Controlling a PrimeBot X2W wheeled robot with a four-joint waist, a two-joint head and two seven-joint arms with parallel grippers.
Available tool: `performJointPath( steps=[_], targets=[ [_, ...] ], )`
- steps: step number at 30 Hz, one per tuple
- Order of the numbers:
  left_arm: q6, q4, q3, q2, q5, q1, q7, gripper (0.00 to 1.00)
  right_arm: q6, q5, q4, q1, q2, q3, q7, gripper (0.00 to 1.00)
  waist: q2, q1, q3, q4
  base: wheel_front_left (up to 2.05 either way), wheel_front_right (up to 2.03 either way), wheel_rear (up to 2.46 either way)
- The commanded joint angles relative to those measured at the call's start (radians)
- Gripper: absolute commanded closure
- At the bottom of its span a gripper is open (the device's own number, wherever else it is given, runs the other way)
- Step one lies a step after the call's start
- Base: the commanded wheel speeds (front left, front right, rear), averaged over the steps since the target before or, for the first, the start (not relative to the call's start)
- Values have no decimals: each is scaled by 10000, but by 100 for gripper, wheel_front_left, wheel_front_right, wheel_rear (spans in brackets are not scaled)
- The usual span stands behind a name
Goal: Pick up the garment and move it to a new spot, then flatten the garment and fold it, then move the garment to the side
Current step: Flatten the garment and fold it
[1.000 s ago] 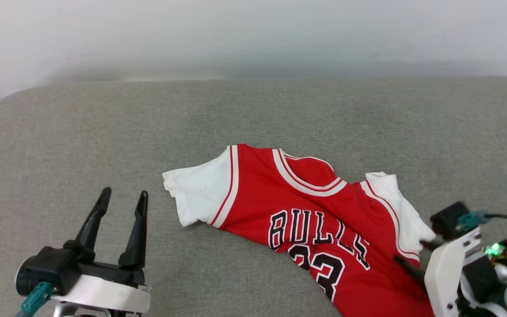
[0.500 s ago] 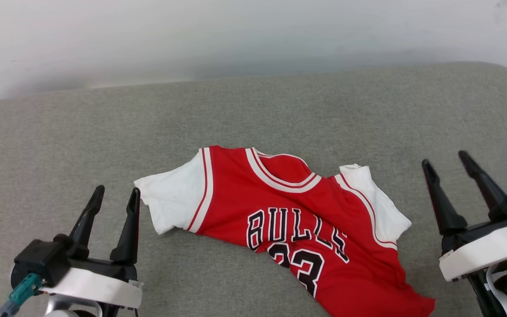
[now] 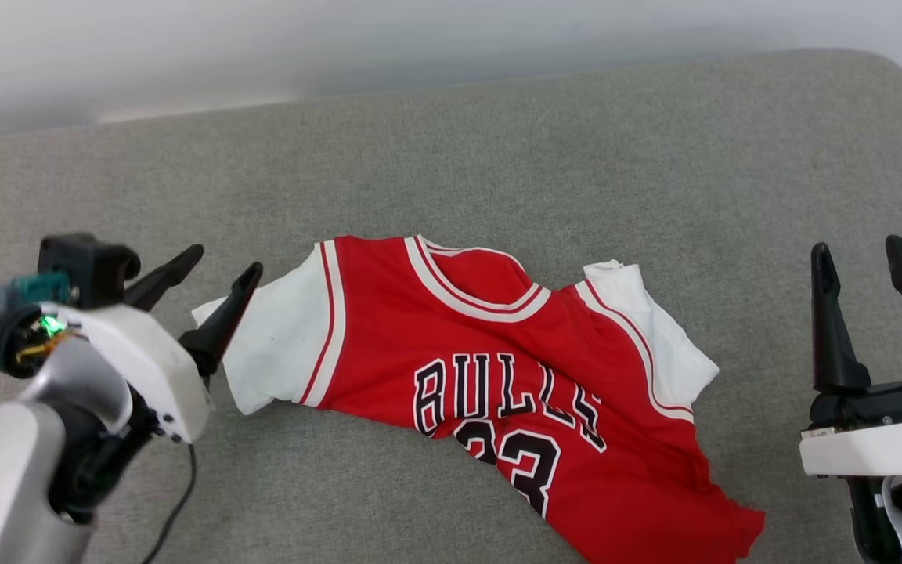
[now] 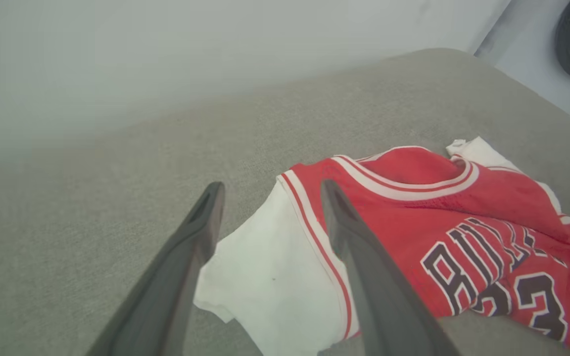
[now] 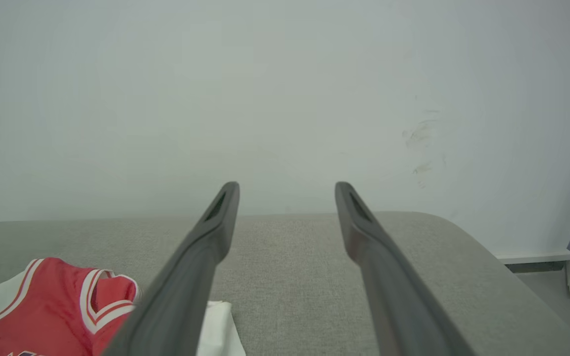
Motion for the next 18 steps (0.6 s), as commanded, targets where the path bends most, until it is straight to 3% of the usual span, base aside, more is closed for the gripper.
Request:
performJointPath(
  steps=[1, 5, 9, 18],
  targets=[
    [-6, 153, -126, 249, -195, -289, 611, 0, -3, -31, 0, -160, 47, -26, -84, 0, -1, 0, 201, -53, 0, 0, 0],
    [-7, 756, -375, 878, -1164, -1207, 2925, 0, -3, -100, 89, -231, 173, 18, -212, 0, -1, 0, 589, -166, 0, 0, 0],
    [-7, 1292, -536, 1317, -1958, -1887, 4567, 0, -3, -253, 189, -297, 265, 61, -362, 0, -1, 0, 961, -264, 0, 0, 0],
    [-7, 2512, -1144, 1912, -2163, -2741, 6099, 0, -5, -391, 398, -605, 411, 188, -568, 0, -1, 0, 1637, -488, 0, 0, 0]
  ],
)
